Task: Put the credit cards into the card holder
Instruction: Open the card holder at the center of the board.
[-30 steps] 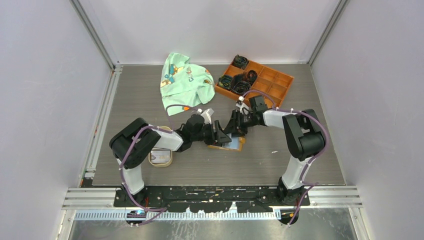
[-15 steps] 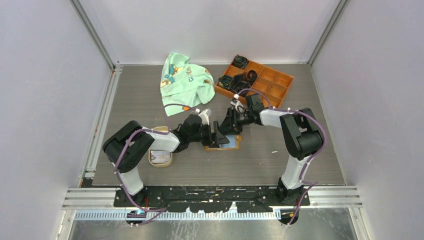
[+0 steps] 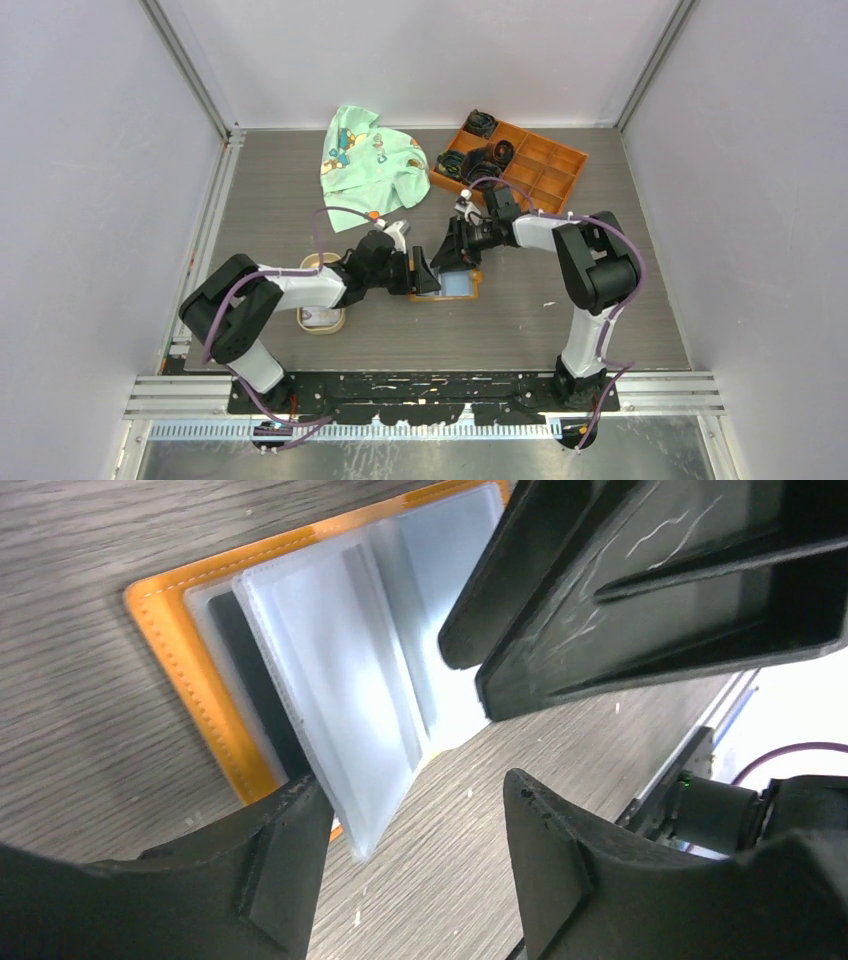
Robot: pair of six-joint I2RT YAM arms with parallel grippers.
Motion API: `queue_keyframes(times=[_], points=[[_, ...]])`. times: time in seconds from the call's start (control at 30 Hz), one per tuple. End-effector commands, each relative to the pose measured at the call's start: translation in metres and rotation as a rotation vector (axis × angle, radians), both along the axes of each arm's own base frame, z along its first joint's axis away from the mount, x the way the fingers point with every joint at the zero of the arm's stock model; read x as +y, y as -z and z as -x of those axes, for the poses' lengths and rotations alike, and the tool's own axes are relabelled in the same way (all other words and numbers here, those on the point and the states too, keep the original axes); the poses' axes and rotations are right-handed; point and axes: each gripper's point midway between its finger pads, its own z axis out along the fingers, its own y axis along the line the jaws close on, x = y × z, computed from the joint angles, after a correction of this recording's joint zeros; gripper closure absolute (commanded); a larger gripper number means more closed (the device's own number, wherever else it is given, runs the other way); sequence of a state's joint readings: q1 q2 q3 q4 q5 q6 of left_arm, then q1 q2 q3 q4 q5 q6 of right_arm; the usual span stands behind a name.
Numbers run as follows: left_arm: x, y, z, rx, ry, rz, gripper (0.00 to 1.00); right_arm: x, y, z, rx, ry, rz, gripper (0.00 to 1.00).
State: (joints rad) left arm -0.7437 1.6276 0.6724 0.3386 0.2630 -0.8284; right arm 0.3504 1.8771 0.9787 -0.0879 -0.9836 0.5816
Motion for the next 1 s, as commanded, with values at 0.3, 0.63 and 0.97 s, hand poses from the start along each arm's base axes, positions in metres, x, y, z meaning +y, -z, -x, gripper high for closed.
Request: queue_keyframes(times=[0.3,0.63,0.97], points=[[0.040,-0.070,-0.003,-0.325,0.027,-0.130,0.44,-0.049,-0.060,-0.015,-0.725,-0.221,0.285,0.58],[0.035,-0.073,-0.003,-0.311,0.060,0.013,0.24,-0.047,-0.058,0.027,-1.121,-0.490,0.095,0.65],[0.038,-0.049,-0.004,-0.221,0.012,-0.020,0.57,-0.051,-0.046,0.021,-1.095,-0.595,0.227,0.82]])
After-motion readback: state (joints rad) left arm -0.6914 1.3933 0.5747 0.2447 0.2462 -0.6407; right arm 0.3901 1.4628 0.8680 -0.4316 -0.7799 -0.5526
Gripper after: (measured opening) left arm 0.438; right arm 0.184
